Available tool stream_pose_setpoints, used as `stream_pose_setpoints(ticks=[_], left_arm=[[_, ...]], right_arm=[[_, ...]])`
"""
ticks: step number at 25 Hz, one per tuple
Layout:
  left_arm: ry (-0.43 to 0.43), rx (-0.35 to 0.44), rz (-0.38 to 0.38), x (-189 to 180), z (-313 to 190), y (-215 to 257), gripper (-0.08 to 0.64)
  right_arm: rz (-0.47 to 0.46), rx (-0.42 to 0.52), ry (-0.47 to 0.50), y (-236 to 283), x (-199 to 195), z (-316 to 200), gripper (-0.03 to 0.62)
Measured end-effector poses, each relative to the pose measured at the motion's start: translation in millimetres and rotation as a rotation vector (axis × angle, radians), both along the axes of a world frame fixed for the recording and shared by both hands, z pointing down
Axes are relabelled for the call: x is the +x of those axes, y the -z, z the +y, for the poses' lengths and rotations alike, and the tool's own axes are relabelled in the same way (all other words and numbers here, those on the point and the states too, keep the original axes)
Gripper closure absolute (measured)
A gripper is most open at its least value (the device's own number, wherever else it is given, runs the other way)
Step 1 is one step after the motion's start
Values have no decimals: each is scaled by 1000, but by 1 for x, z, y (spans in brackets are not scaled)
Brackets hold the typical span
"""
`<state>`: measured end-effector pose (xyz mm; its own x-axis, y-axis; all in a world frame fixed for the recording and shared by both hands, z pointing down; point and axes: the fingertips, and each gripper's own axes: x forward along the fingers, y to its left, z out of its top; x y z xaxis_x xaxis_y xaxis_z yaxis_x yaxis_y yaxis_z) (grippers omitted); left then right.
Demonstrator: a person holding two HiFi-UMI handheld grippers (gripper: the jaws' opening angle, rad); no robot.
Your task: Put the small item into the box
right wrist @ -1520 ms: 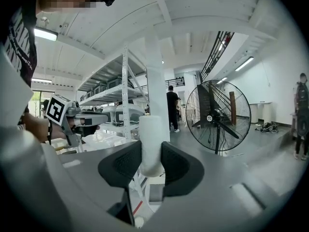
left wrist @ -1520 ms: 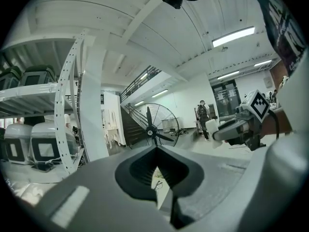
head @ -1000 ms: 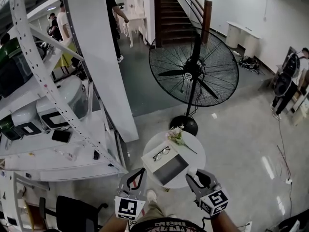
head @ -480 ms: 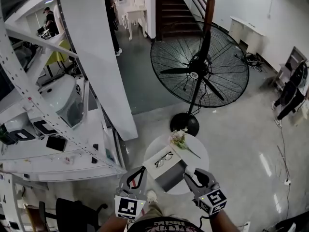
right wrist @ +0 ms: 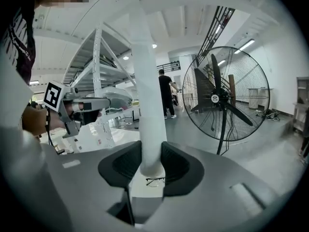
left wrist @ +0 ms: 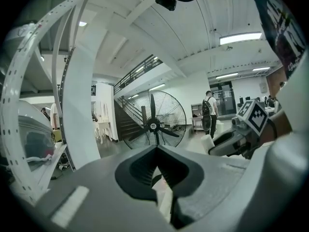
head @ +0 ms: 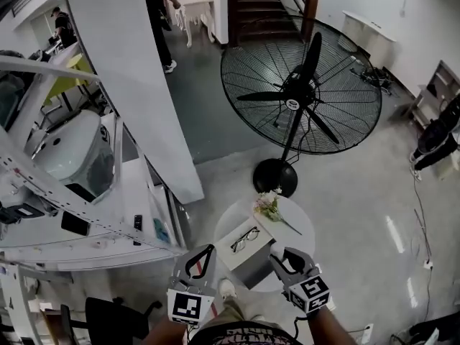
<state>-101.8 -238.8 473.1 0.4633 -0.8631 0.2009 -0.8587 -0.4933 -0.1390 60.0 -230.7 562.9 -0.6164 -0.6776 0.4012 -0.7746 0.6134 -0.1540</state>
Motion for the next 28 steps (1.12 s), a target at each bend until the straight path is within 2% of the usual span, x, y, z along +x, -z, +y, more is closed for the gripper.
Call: stream_pose_setpoints(ticks=[8, 15, 28], left_arm=[[-1, -37, -16, -5, -13, -16, 558], [23, -34, -26, -21, -15, -16, 558], [52, -63, -45, -32, -11, -25, 558]], right_arm=[[58, -134, 11, -75, 1, -9, 439], [106, -239, 3, -142, 3, -2, 439], [179, -375, 27, -228, 4, 9, 439]])
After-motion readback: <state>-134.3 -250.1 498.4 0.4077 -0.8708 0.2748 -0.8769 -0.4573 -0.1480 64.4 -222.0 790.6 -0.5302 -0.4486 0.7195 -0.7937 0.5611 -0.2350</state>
